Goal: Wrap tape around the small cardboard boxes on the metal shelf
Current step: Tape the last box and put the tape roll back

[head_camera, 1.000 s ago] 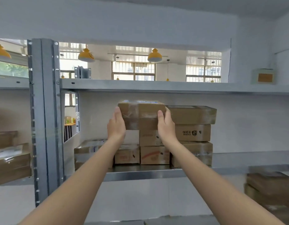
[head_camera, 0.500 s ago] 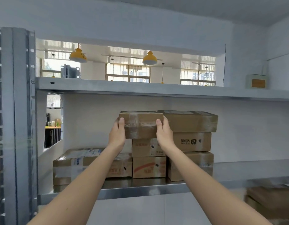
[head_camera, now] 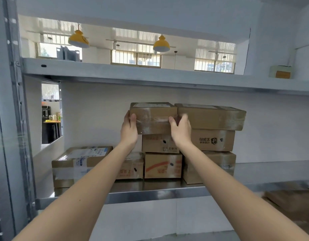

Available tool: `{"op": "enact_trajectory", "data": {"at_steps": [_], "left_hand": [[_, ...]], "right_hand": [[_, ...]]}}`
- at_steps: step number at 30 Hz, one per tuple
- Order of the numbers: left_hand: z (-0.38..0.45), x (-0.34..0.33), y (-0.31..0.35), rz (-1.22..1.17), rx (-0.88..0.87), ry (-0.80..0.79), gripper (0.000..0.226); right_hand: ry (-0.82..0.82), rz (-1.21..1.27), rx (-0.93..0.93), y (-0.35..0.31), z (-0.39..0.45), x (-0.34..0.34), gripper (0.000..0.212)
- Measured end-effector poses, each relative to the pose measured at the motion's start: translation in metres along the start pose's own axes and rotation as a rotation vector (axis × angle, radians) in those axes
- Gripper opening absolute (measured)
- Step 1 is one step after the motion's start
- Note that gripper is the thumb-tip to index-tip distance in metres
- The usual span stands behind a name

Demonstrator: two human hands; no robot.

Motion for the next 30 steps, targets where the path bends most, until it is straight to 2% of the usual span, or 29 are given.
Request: {"op": "enact_trajectory", "data": {"at_steps": [3, 9, 19, 30], "left_hand": [[0.008, 0.003, -0.001, -0.017, -0.011, -0.007, 0.057], [0.015, -0.004, -0.003, -0.071, -0.045, -0.007, 0.056], [0.02, -0.013, 0.001, -0.172, 0.039, -0.094, 0.058], [0.019, -0.028, 0.005, -0.06, 0.072, -0.132, 0.063]], "right_hand": [[0.017, -0.093, 0.025, -0.007, 0.0, 0.0, 0.043], [0.092, -0.204, -0.014, -0.01, 0.003, 0.001, 0.048], [0.098, -0.129, 0.004, -0.003, 0.006, 0.004, 0.034], [0.054, -0.106, -0.013, 0.011, 0.013, 0.013, 0.034]]}}
Point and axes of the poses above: each hand's wrist, its own z-axis towards the middle knuckle, its own x-axis out of the back of the hand, y = z × x, the point moved 2 cm from there along z, towards the middle knuckle, and after that the axes turned 14 degrees about -y, right-handed, at the moved point
